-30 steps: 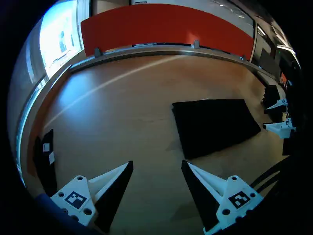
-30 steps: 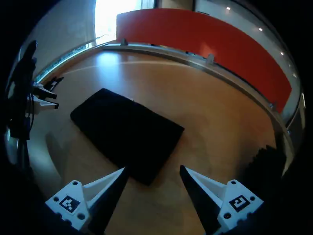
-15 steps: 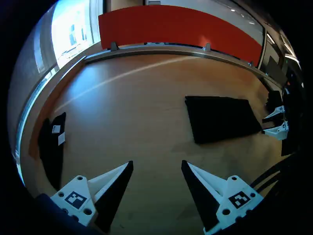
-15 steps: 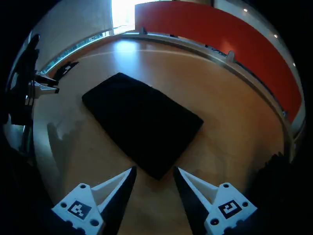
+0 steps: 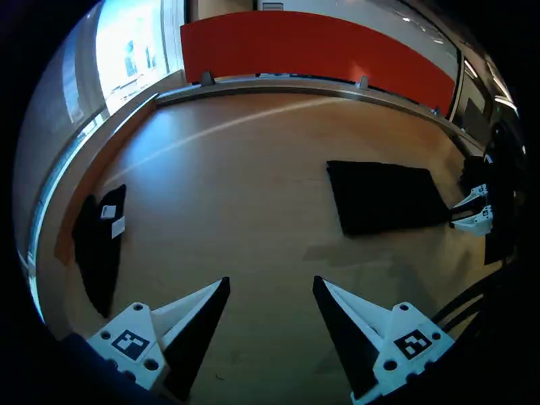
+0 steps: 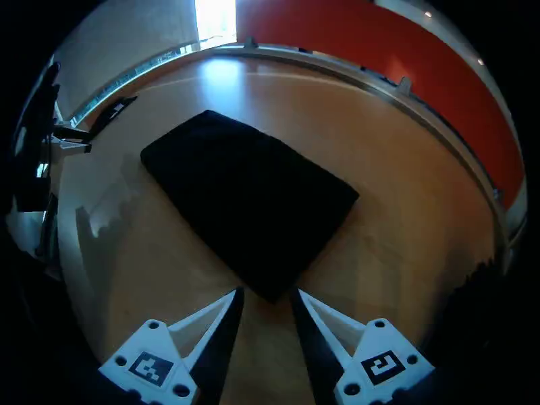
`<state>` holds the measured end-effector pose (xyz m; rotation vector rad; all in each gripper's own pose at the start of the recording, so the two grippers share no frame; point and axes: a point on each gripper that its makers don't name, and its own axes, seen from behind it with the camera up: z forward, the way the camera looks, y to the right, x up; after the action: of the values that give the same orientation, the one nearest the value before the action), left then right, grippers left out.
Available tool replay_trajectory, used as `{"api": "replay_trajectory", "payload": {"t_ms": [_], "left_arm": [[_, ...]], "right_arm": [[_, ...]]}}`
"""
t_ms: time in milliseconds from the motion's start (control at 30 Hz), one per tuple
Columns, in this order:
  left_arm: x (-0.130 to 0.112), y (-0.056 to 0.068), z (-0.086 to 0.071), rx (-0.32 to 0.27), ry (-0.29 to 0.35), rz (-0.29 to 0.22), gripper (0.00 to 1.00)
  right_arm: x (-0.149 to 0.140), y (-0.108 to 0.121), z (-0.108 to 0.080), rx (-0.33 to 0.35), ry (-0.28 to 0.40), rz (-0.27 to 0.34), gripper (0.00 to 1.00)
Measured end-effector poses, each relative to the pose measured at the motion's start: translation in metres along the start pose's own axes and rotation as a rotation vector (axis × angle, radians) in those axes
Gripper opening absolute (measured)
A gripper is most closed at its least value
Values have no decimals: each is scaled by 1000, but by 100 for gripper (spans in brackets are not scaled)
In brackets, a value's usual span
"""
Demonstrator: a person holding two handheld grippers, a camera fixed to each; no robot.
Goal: Fold towel
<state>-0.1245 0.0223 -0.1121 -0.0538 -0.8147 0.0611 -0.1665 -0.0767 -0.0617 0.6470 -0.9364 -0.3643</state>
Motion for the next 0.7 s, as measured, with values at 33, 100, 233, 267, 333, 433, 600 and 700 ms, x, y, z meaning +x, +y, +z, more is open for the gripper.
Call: {"api": "replay_trajectory", "payload": {"t_ms": [33, 100, 233, 267, 333, 433, 600, 700], "left_arm": [[-1, -1, -1, 2, -1, 0, 91], [-3, -2, -2, 5, -3, -1, 91], [-5, -4, -4, 8, -6, -1, 91], [-6, -5, -4, 8, -6, -2, 91], [-6, -6, -5, 9, -7, -3, 91], [-8, -7, -6, 11, -8, -5, 91], [-10, -11, -8, 13, -9, -8, 91], [-11, -13, -10, 15, -10, -8, 91]], "right_arm": [[-1, 0, 0, 0, -2, -1, 47], [-2, 1, 1, -1, -5, -3, 46], [-3, 2, 3, -6, -8, 0, 34], [-4, 2, 3, -7, -8, 1, 31], [-4, 2, 4, -8, -7, 3, 25], [-3, 2, 5, -8, -4, 4, 15], [0, 1, 5, -7, 5, -1, 5], [1, 2, 4, -13, 7, -13, 5]]}}
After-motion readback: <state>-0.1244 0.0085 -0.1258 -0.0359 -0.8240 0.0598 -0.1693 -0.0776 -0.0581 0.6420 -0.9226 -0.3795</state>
